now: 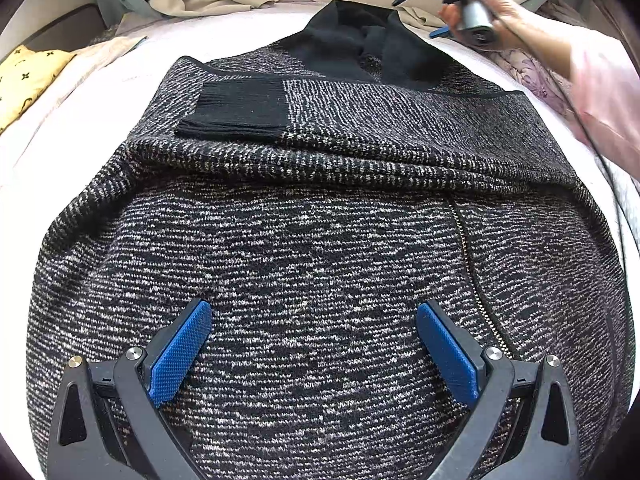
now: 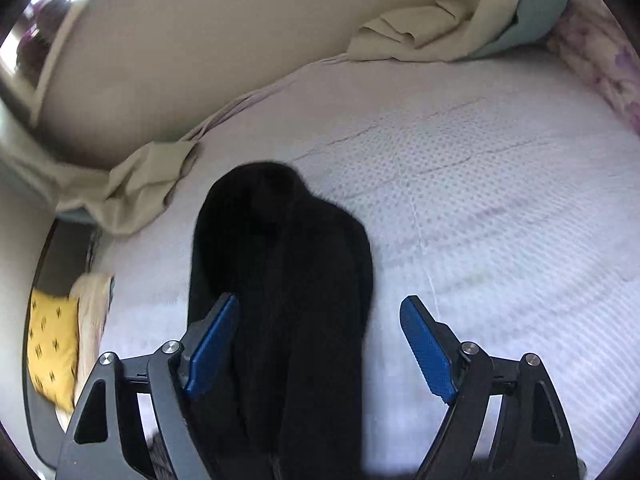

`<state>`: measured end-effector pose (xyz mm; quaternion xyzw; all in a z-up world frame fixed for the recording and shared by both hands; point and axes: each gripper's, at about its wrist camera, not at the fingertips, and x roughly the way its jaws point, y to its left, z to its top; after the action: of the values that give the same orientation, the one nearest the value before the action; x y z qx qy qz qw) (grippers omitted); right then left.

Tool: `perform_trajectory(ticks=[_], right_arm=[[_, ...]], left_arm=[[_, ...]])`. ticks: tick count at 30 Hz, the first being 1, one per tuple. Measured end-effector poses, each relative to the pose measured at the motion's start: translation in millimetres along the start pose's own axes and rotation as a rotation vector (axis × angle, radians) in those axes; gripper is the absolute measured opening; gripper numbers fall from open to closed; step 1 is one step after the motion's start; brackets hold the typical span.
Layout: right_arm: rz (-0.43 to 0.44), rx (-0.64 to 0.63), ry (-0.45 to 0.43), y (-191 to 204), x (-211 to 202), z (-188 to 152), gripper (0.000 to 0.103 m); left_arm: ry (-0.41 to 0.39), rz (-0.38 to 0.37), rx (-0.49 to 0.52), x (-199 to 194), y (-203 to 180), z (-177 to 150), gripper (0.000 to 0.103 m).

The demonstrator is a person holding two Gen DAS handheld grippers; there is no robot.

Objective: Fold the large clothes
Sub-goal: 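Grasp the black hood at the collar with the right gripper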

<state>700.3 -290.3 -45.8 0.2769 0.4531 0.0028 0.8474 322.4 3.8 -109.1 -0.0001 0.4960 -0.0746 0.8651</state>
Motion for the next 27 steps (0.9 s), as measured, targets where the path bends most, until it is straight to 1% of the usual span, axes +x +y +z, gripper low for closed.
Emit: perform_trajectory(ticks=[3, 6, 7, 10, 12, 13, 14, 15, 16, 19, 22, 24, 26, 27], right_arm=[[-0.014, 0.035, 0.011, -6, 23, 12, 0.082], [-0.04, 0.021, 0.02, -4, 45, 21, 0.077], [-0.054, 0.014, 0.027, -4, 51, 23, 0.072], [-0.087, 0.009, 0.069, -4, 70, 24, 0.052], [-0.112, -0.018, 0.058, 1, 76, 26, 0.044], [-0.124, -0.038, 0.059, 5, 78, 27, 0.035], [-0.137, -0.06, 0.063, 10, 79, 27, 0.027], [-0.146, -0.074, 0.064, 13, 79, 28, 0.022], [-0.152, -0.09, 0.056, 18, 77, 28, 0.012], [-0.123, -0.144, 0.002, 31, 60, 27, 0.009], [-0.079, -0.223, -0.059, 48, 30, 22, 0.008], [-0.072, -0.302, -0.091, 64, 15, 17, 0.008], [-0.054, -0.421, -0.131, 83, -14, 4, 0.008], [-0.052, -0.455, -0.141, 89, -23, 0, 0.008]], left_arm=[[-0.001, -0.008, 0.004, 3, 3, 4, 0.103], [-0.005, -0.009, 0.006, 7, 4, 7, 0.103], [-0.008, -0.009, 0.008, 8, 5, 9, 0.103], [-0.015, -0.006, 0.013, 11, 5, 11, 0.103], [-0.017, -0.007, 0.013, 13, 6, 14, 0.103], [-0.017, -0.008, 0.012, 14, 6, 14, 0.103], [-0.016, -0.008, 0.012, 15, 6, 14, 0.103], [-0.015, -0.009, 0.012, 15, 6, 16, 0.103], [-0.015, -0.01, 0.012, 16, 7, 16, 0.103], [-0.014, -0.014, 0.011, 14, 5, 13, 0.103], [-0.008, -0.021, 0.009, 14, 6, 14, 0.103], [-0.002, -0.026, 0.005, 15, 8, 16, 0.103], [0.001, -0.031, -0.001, 15, 9, 17, 0.103], [0.003, -0.033, -0.004, 15, 10, 18, 0.103]])
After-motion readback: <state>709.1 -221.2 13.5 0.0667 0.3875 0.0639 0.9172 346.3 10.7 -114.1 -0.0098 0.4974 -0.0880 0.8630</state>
